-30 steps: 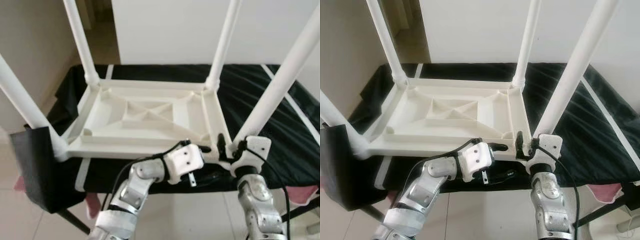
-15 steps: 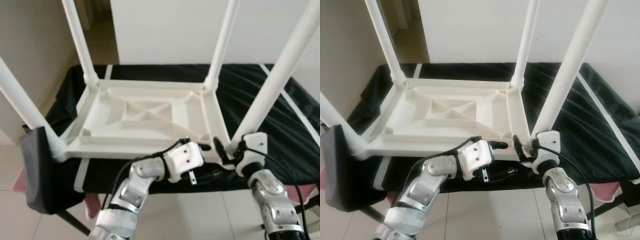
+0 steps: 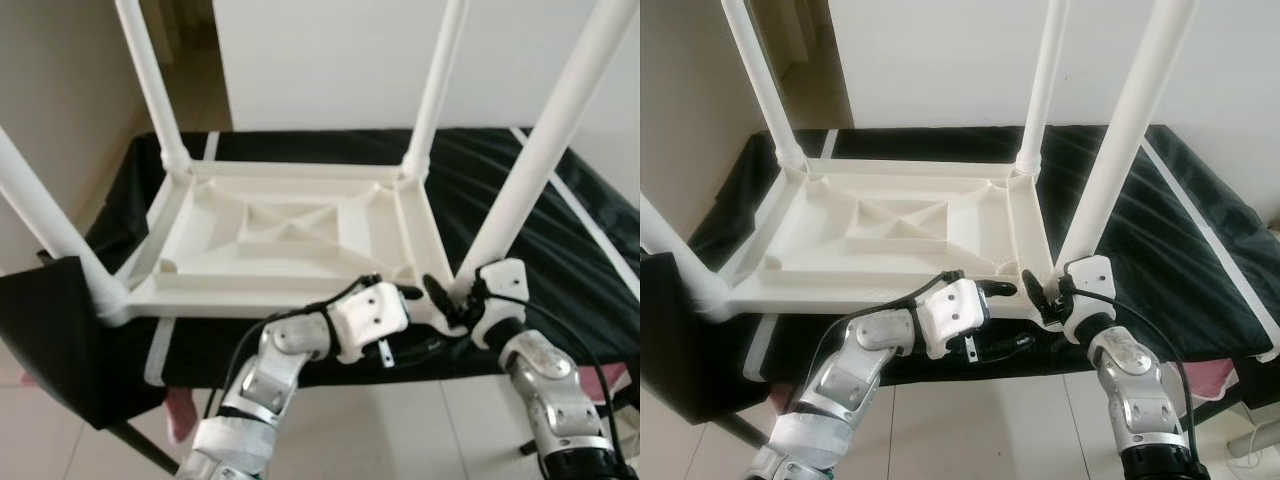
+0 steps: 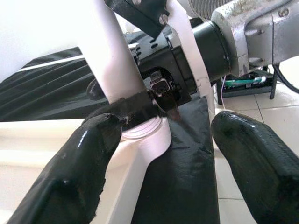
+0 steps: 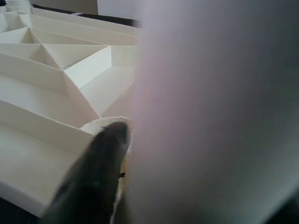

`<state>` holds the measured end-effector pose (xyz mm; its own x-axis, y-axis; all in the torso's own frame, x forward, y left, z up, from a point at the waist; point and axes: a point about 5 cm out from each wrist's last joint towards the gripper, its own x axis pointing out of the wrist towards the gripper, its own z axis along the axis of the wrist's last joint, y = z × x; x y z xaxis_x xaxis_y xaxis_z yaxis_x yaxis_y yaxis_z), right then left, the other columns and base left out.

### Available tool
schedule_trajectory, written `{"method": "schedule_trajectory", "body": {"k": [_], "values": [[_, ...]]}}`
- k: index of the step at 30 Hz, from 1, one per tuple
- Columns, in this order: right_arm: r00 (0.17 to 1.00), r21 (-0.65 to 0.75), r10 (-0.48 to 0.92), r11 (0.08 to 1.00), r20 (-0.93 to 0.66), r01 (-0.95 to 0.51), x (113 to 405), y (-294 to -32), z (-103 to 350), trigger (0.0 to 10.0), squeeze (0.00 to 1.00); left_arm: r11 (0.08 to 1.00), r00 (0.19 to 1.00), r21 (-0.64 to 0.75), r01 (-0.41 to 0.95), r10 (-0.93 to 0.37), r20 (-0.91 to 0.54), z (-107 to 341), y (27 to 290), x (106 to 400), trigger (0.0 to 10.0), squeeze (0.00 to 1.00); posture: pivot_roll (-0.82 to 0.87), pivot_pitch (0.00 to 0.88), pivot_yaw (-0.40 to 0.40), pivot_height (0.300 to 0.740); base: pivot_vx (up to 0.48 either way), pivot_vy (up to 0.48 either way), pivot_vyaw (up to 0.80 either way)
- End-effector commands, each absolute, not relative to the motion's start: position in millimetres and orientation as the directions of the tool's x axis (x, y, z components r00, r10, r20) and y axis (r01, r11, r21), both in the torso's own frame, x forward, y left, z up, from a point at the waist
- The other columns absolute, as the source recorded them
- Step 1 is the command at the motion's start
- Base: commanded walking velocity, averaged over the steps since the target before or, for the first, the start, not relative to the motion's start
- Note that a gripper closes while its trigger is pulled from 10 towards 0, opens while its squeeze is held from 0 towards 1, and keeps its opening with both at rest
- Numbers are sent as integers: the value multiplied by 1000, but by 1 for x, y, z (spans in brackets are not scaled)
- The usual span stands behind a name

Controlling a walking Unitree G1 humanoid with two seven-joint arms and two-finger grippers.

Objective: Building children table

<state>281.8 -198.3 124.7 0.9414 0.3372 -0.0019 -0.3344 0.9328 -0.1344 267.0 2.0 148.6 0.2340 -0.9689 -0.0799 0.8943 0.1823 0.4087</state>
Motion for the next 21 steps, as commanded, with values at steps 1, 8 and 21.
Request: {"method": "schedule_trajectory", "body": {"k": [1,8,21], "values": [[927,-143,376,917,-10,-374,283,-192,124,0,0,353,399,411,841,-917,-29,146,5,274,10000,0,-74,13,-12,740,0,0,0],[929,-125,371,921,-18,-370,283,-191,123,1882,0,351,396,408,843,-918,-27,147,5,274,10000,0,-79,14,-7,740,0,0,0],[957,-122,285,949,-61,-290,282,-185,114,10000,0,347,391,409,844,-920,-28,147,4,275,10000,0,-85,7,-7,740,0,0,0]]}}
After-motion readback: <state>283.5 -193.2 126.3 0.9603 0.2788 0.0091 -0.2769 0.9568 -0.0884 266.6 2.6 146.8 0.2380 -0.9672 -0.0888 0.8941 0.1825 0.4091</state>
